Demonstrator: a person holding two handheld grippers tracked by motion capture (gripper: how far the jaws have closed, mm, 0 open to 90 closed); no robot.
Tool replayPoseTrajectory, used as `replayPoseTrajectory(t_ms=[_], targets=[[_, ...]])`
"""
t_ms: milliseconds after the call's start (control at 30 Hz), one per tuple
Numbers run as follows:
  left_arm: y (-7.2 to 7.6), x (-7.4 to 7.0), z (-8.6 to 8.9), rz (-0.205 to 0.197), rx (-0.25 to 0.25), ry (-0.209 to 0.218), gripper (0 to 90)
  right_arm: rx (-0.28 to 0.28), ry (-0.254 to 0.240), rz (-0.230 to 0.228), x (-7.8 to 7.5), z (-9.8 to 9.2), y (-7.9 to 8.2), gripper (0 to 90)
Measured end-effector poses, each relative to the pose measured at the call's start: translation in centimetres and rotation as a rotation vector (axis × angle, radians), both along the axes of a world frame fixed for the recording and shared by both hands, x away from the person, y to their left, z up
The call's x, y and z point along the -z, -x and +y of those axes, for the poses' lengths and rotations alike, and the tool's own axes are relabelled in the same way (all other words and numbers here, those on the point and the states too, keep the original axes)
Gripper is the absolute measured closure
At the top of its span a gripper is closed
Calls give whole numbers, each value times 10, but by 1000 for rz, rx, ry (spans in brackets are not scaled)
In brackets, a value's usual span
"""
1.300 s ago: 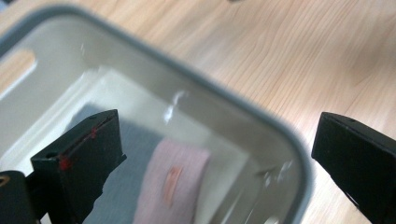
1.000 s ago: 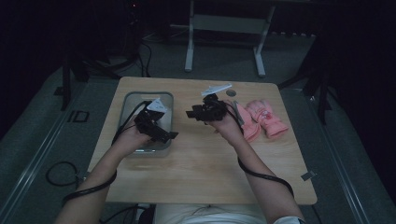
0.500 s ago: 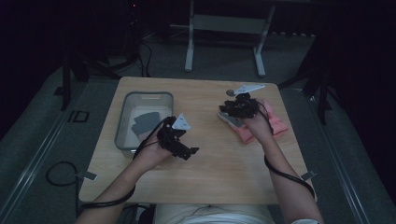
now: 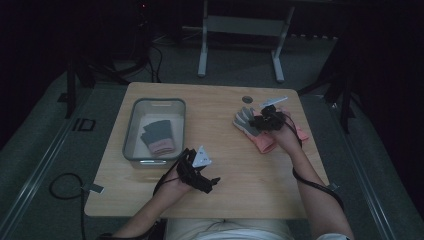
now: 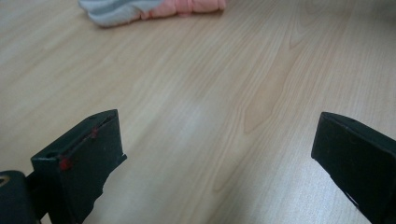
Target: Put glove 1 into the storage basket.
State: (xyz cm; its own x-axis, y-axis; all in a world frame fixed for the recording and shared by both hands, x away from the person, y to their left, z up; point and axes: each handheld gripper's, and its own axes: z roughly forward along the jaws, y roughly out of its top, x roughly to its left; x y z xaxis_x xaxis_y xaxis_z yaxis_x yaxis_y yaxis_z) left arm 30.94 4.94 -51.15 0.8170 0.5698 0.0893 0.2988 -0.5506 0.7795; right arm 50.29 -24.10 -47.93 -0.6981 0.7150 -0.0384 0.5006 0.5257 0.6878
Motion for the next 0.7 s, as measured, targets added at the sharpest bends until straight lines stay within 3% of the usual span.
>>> replayPoseTrajectory(t_ms=[67, 100, 167, 300, 433, 700], targets=[[3, 5, -1, -10, -15, 0, 17, -2, 2, 7, 3, 0, -2, 614], [8, 14, -2, -8, -16, -4, 17, -2, 8, 14, 7, 0, -3, 616], [11, 20, -4, 2, -17, -12, 17, 5, 38, 40, 17, 0, -8, 636], [15, 30, -3, 24, -22, -14, 17, 23, 98, 50, 29, -1, -12, 647], [22, 37, 1, 31, -46, 13, 17, 28, 117, 56, 38, -1, -14, 654], [30, 40, 5, 3, -49, -13, 29, 42, 107, 97, 47, 1, -14, 791]])
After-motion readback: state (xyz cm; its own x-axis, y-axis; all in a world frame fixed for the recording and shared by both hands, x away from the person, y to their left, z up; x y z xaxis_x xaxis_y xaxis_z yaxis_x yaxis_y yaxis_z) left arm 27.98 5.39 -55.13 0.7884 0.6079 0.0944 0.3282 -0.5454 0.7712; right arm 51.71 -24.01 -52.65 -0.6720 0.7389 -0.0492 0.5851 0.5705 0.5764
